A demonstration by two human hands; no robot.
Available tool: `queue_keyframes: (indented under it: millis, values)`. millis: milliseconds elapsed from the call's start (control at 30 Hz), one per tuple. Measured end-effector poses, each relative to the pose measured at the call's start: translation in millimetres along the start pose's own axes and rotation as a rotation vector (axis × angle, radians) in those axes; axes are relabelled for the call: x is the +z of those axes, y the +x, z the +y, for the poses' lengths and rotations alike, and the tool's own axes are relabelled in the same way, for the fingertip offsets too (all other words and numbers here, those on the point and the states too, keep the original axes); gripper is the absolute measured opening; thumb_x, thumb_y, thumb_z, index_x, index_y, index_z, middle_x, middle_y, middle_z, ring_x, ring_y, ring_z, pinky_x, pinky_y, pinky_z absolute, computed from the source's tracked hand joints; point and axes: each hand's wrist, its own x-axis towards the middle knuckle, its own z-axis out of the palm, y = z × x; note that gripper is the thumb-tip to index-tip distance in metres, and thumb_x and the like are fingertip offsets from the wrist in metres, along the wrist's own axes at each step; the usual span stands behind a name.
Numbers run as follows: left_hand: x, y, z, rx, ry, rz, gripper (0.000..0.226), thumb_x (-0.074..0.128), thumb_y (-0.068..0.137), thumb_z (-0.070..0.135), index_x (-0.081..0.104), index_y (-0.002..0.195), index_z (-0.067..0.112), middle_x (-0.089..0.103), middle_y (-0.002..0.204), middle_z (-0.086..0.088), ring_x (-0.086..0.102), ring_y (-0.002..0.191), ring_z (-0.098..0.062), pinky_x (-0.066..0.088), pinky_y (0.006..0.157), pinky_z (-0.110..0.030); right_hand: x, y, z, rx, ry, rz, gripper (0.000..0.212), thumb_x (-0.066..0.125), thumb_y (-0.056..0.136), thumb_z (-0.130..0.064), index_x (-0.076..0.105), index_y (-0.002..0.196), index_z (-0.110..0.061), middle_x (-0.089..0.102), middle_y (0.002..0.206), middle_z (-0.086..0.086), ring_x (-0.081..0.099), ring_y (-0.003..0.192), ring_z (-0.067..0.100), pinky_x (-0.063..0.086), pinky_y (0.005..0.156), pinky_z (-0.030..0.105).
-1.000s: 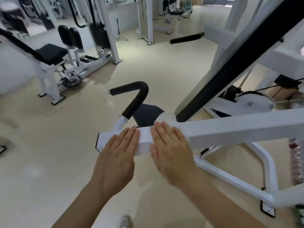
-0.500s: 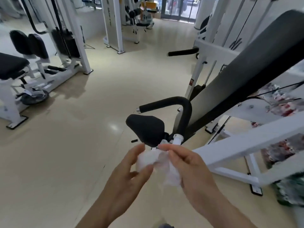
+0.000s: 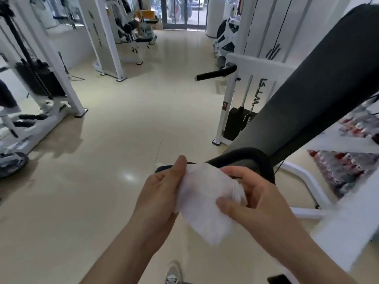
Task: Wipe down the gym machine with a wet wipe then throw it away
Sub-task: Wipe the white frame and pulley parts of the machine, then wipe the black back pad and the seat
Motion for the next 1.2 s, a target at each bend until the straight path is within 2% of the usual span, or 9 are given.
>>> queue_keyframes:
  millis: [67, 167, 334, 467, 600, 834, 967, 1101, 1201]
  values:
    - [-6.1, 32.7, 10.0, -0.018, 0.008, -0.012, 0.067, 0.060, 0.075, 0.056, 0.067, 0.083, -0.010, 0.061, 0.081, -0.024, 0.055, 0.077, -0.031, 0.041, 0.068, -0.037, 5.2, 27.2, -1.3, -0.025, -0.011, 0.088, 0.033, 0.069, 0.084, 0.000, 0.070, 0.105, -0.026, 0.074, 0.091, -0.001, 0.071, 0.083, 0.016, 0.058, 0.069, 0.028]
    - [-12.9, 81.0, 18.7, -0.086, 0.000, -0.081, 0.064, 0.063, 0.070, 0.058, 0.074, 0.085, -0.003, 0.065, 0.095, -0.036, 0.059, 0.082, -0.036, 0.042, 0.072, -0.042, 0.4, 65.3, -8.5, 0.071, 0.313, 0.169, 0.026, 0.062, 0.081, 0.007, 0.076, 0.092, -0.013, 0.074, 0.088, 0.010, 0.069, 0.076, 0.022, 0.056, 0.063, 0.027]
    - [-9.3, 150.2, 34.5, -0.154, -0.006, -0.398, 0.027, 0.091, 0.057, 0.035, 0.071, 0.066, 0.019, 0.069, 0.073, -0.010, 0.064, 0.060, -0.021, 0.050, 0.048, -0.028, 4.3, 113.9, -24.7, 0.230, 0.764, 0.220, 0.023, 0.058, 0.080, -0.020, 0.077, 0.084, -0.008, 0.070, 0.092, 0.016, 0.068, 0.084, 0.025, 0.053, 0.078, 0.038]
    - [6.9, 204.2, 42.9, -0.238, 0.040, -0.423, 0.029, 0.077, 0.065, 0.035, 0.071, 0.083, 0.012, 0.071, 0.087, -0.013, 0.068, 0.075, -0.024, 0.055, 0.060, -0.034, 5.8, 146.6, -35.5, 0.200, 0.579, 0.454, 0.021, 0.060, 0.075, -0.033, 0.077, 0.081, -0.023, 0.074, 0.087, 0.006, 0.070, 0.077, 0.015, 0.056, 0.065, 0.029]
    - [20.4, 265.1, 47.5, -0.238, 0.028, -0.452, 0.025, 0.068, 0.075, 0.033, 0.071, 0.089, 0.013, 0.073, 0.088, -0.007, 0.070, 0.076, -0.020, 0.055, 0.061, -0.032, -5.4, 177.1, -33.8, 0.184, 0.136, 0.588, 0.021, 0.067, 0.086, -0.016, 0.068, 0.097, -0.034, 0.070, 0.090, -0.007, 0.068, 0.081, 0.012, 0.053, 0.062, 0.022]
    - [10.5, 375.2, 64.2, -0.330, 0.097, -0.680, 0.020, 0.062, 0.088, 0.029, 0.074, 0.097, 0.017, 0.072, 0.107, -0.008, 0.070, 0.097, -0.024, 0.056, 0.065, -0.031, 6.1, 224.2, -31.6, 0.448, -0.344, 0.810, 0.026, 0.075, 0.081, -0.013, 0.068, 0.094, -0.034, 0.069, 0.082, -0.016, 0.062, 0.066, 0.001, 0.048, 0.060, 0.014]
    - [5.5, 423.9, 67.5, -0.427, 0.161, -0.801, 0.023, 0.061, 0.090, 0.029, 0.071, 0.106, 0.015, 0.073, 0.104, -0.003, 0.071, 0.095, -0.020, 0.056, 0.064, -0.030, 37.8, 246.6, -35.5, 0.469, 0.054, 1.021, 0.004, 0.069, 0.086, -0.017, 0.072, 0.085, -0.015, 0.069, 0.074, -0.001, 0.058, 0.059, 0.002, 0.043, 0.051, 0.018]
    - [29.2, 455.6, 71.7, -0.439, 0.215, -0.909, 0.013, 0.057, 0.096, 0.026, 0.068, 0.100, 0.021, 0.072, 0.088, 0.006, 0.069, 0.075, -0.009, 0.052, 0.053, -0.025, 62.2, 275.1, -45.1, 0.112, 0.792, 1.277, 0.017, 0.058, 0.084, -0.023, 0.073, 0.078, -0.018, 0.068, 0.083, 0.004, 0.066, 0.067, 0.015, 0.045, 0.038, 0.019]
    - [64.7, 470.5, 65.3, -0.391, 0.302, -1.016, 0.012, 0.053, 0.098, 0.030, 0.063, 0.097, 0.024, 0.066, 0.100, 0.001, 0.064, 0.088, -0.014, 0.055, 0.070, -0.033, 50.6, 295.5, -42.3, 0.020, 0.968, 1.494, 0.014, 0.058, 0.088, -0.017, 0.067, 0.094, -0.009, 0.071, 0.084, 0.009, 0.070, 0.067, 0.020, 0.055, 0.045, 0.025]
